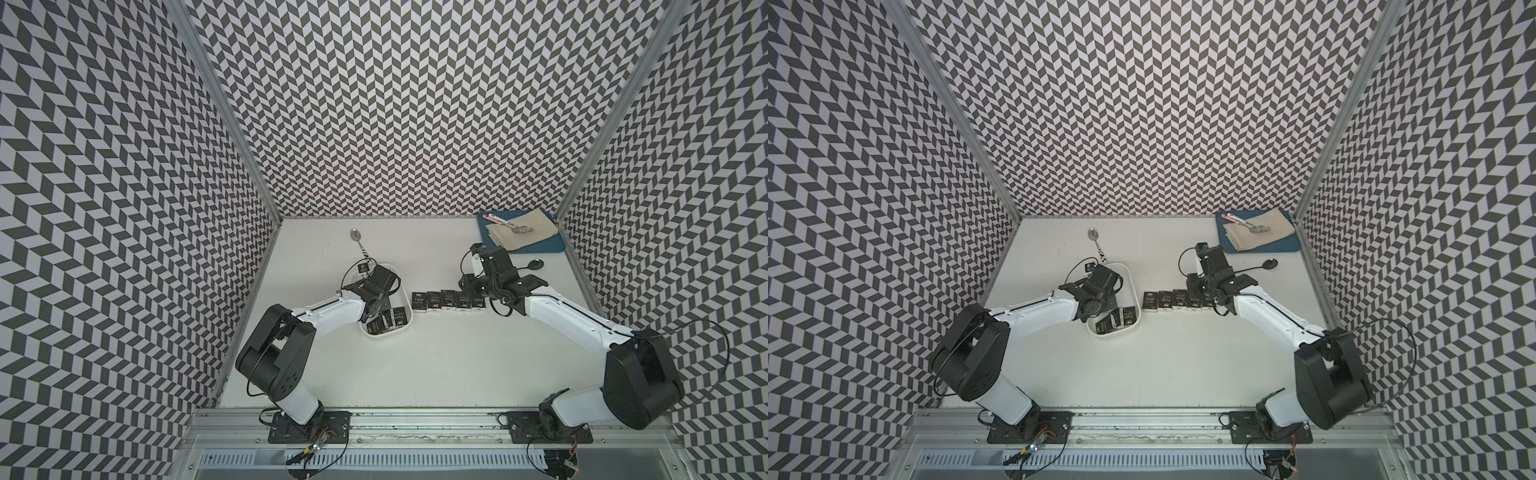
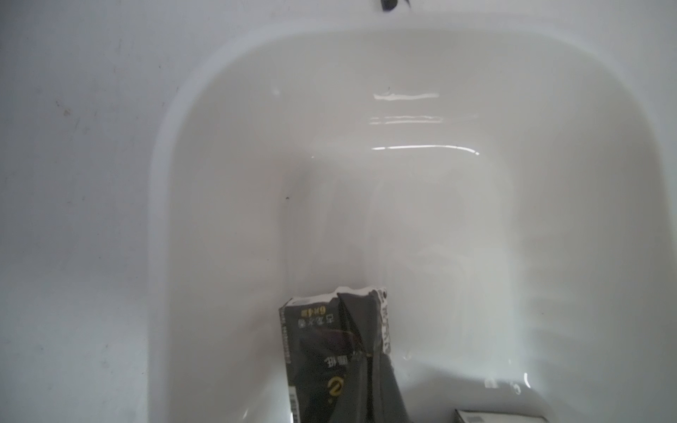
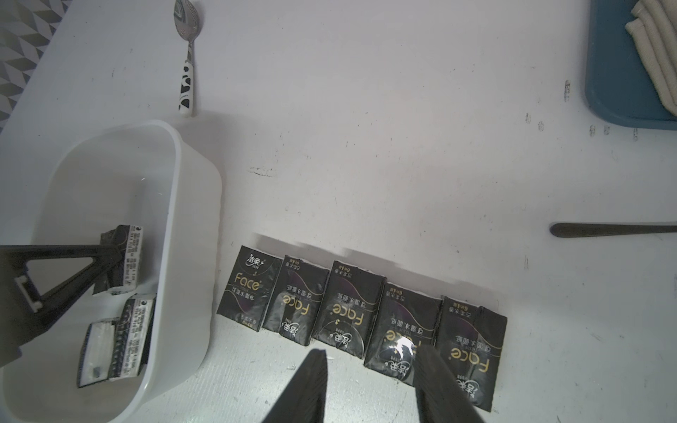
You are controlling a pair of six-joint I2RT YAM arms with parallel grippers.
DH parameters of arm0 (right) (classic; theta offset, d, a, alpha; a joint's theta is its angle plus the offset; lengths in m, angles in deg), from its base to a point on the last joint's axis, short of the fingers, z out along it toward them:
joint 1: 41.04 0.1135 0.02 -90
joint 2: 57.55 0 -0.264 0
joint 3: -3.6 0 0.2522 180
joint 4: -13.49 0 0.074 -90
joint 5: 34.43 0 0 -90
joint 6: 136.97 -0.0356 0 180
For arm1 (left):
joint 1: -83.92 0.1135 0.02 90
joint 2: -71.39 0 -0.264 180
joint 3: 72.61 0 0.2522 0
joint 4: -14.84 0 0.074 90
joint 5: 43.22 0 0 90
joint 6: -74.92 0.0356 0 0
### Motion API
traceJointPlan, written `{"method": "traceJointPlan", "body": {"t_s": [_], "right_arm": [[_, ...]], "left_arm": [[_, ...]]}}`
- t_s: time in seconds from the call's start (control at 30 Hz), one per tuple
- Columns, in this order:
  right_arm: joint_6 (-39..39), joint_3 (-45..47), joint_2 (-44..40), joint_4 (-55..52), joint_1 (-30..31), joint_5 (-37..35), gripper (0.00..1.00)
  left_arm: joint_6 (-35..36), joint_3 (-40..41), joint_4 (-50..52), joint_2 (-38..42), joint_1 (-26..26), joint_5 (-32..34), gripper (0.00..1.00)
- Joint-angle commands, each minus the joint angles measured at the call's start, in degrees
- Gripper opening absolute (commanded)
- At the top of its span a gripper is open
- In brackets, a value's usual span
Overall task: Take the pocket tissues out of the storage box
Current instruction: Pick up the pocket tissues from the storage box, then place the pocket tissues at the center of the board.
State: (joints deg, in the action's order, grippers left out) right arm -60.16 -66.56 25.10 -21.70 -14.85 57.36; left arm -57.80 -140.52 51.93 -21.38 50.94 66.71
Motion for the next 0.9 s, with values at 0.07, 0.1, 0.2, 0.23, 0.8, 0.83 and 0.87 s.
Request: {"method": "traceJointPlan", "body": {"t_s": [0.07,0.1,0.2,0.23,0.8,0.83,0.87], "right_arm": [[-0.6,0.5,-1.8,1.3,0.4,-0.4,0.44],[-0.6,0.4,-1.6,1.4,0.4,-0.2,0.44],[-0.7,0.1,-1.3,1.3,0.4,-0.5,0.44],[-0.8,0.1,-1.3,1.4,0.4,-0.8,0.44],[-2.8,1.2,-1.1,-1.1,-3.4,-4.1,0.45],[-2.8,1.3,-1.7,-1.4,-4.3,-4.0,0.45],[-2.7,1.5,-2.4,-1.7,-4.9,-3.9,0.45]], "left_arm": [[1.3,-2.2,2.2,3.2,0.0,0.6,0.0],[1.3,-2.1,2.1,3.5,0.0,0.6,0.0],[1.4,-2.9,2.7,4.6,0.0,0.5,0.0],[1.6,-3.3,3.0,5.4,-0.2,0.4,0.0],[-4.3,-9.8,4.4,6.7,-27.3,0.2,0.0],[-5.1,-9.5,4.0,5.7,-28.8,0.1,0.0],[-5.9,-9.3,3.6,5.0,-30.0,0.2,0.0]]}}
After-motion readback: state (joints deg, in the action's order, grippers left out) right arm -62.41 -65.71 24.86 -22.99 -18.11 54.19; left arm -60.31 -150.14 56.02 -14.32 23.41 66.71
